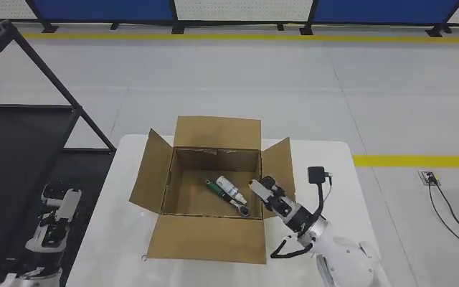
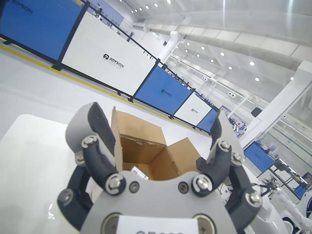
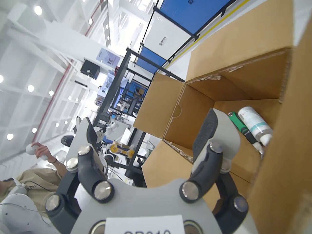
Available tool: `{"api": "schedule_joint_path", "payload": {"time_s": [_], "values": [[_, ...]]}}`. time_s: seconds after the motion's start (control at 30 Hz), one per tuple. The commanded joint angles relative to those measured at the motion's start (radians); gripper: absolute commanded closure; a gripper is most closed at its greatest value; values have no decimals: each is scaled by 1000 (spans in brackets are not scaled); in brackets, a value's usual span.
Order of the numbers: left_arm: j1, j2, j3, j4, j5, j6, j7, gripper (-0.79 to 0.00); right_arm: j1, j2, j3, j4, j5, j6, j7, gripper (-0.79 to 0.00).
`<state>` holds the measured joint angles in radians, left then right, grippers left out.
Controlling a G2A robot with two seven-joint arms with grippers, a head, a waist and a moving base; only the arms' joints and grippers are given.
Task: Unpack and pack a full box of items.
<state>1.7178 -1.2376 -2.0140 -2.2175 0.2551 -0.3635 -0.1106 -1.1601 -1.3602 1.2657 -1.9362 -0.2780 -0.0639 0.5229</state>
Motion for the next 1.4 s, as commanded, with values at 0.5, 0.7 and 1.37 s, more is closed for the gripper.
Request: {"api": "schedule_joint_path", "payload": {"time_s": [0.5,0.7,1.37], "values": [[139,-10,-73,40,-59,-112,-6,-785,413,-55,-316,208,-202,285,123,-785],[139,-10,-73,40,-59,-112,-6,-785,411,-55,-321,207,-200,277,124,-785],[167,-12,-122,34,-232,-126,-89,-785,913,-234,-747,967,-593,306,501,-785]]}}
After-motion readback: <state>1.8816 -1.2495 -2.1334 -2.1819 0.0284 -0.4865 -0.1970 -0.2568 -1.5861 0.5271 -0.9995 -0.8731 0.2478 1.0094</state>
